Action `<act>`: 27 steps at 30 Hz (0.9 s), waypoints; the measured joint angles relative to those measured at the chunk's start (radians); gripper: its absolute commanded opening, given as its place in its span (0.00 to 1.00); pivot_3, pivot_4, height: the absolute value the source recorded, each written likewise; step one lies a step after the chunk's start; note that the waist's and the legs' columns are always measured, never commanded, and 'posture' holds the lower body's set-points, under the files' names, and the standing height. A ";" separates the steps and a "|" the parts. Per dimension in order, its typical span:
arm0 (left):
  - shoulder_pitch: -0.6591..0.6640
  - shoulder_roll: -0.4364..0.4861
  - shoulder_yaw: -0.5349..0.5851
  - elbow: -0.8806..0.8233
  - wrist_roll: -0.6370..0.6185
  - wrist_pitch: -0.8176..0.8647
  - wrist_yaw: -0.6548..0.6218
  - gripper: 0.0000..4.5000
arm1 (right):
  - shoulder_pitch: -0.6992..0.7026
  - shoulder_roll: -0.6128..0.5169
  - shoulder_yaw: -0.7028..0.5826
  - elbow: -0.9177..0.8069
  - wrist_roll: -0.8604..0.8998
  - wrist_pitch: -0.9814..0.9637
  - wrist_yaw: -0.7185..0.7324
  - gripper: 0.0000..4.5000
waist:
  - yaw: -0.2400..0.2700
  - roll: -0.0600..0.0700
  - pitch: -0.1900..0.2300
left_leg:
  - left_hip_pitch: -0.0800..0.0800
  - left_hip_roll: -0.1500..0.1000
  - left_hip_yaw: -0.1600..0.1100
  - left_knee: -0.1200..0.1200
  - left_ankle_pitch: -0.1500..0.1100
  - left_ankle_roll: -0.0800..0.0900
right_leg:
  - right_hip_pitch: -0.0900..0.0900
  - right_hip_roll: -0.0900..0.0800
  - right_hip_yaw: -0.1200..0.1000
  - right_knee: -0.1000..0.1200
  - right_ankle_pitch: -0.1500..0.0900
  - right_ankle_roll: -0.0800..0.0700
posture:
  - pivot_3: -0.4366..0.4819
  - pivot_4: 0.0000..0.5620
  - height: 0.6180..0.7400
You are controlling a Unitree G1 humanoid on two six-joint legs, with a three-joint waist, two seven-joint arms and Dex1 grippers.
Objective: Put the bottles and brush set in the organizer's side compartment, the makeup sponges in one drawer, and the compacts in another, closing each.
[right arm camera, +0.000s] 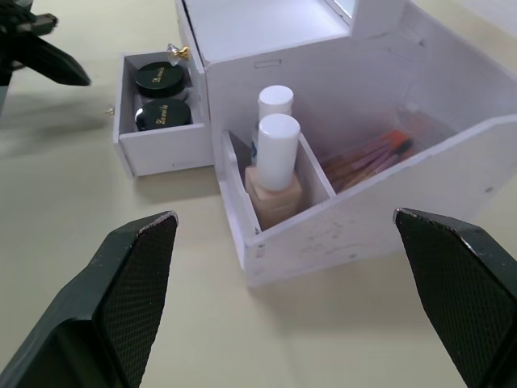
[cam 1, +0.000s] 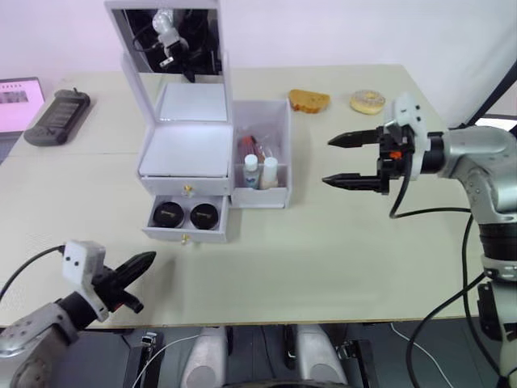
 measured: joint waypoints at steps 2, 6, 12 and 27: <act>-0.031 -0.004 -0.040 0.021 0.017 -0.019 0.014 0.00 | 0.000 -0.001 -0.003 -0.009 0.004 0.011 -0.010 1.00 | 0.000 0.000 0.000 | 0.000 0.000 0.000 0.001 0.000 0.000 | 0.000 0.000 0.001 0.000 0.001 0.001 | 0.48 0.27 1.00; -0.090 -0.018 -0.112 0.055 0.030 -0.042 0.033 0.00 | 0.002 -0.003 -0.004 -0.033 0.008 0.029 -0.026 1.00 | 0.000 0.000 0.000 | 0.000 0.000 0.001 0.002 0.000 0.000 | 0.001 0.000 0.001 0.000 0.002 0.003 | 0.48 0.27 1.00; -0.201 -0.020 -0.168 0.132 0.061 -0.071 0.069 0.00 | 0.013 -0.017 -0.022 -0.064 0.017 0.051 -0.050 1.00 | 0.000 0.000 0.000 | 0.000 0.000 0.001 0.002 0.000 0.000 | 0.001 0.001 0.002 0.000 0.003 0.003 | 0.48 0.27 1.00; -0.464 0.014 -0.298 0.295 0.172 -0.095 0.117 0.00 | 0.039 -0.029 -0.047 -0.104 0.026 0.071 -0.101 1.00 | 0.000 0.000 0.000 | 0.000 0.000 0.001 0.003 0.000 0.000 | 0.001 0.002 0.005 0.000 0.004 0.006 | 0.48 0.27 1.00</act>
